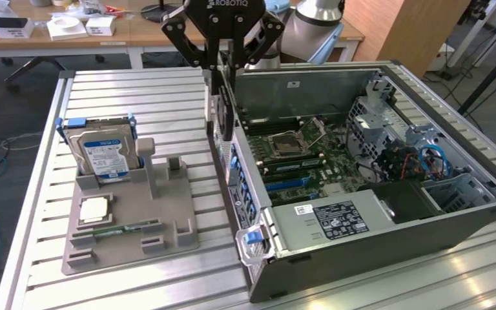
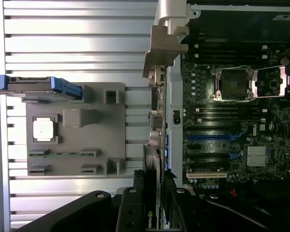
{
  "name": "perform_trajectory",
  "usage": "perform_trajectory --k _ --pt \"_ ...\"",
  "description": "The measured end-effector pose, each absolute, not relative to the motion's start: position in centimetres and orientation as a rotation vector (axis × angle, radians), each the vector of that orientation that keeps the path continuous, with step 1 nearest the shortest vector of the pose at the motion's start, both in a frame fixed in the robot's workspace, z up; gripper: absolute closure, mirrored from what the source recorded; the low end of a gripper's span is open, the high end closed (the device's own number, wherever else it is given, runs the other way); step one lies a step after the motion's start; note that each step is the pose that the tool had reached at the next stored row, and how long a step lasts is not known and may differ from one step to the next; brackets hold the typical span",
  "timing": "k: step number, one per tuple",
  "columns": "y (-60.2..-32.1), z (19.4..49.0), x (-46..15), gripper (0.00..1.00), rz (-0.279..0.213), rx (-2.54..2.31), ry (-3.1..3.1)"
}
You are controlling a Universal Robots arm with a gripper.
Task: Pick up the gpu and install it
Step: 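Pick up the gpu and move the gpu toward the slot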
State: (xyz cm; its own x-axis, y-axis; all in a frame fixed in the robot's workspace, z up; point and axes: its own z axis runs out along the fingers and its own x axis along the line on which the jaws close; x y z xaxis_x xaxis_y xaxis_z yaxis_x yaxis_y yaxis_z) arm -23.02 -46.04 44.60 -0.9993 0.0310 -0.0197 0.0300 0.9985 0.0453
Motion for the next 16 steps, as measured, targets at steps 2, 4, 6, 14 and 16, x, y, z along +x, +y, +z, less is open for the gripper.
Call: perform_trajectory --k 2,4,6,14,16 --pt "-46.0 44.6 -22.8 0.74 0.07 0.048 3.12" --pt "-46.0 44.6 -22.5 0.74 0.07 0.048 3.12" --pt "-46.0 44.6 -22.3 0.74 0.07 0.048 3.12" --pt "-46.0 44.6 -20.9 0.74 0.07 0.048 3.12" --pt "-46.0 44.6 -20.6 0.74 0.07 0.048 3.12"
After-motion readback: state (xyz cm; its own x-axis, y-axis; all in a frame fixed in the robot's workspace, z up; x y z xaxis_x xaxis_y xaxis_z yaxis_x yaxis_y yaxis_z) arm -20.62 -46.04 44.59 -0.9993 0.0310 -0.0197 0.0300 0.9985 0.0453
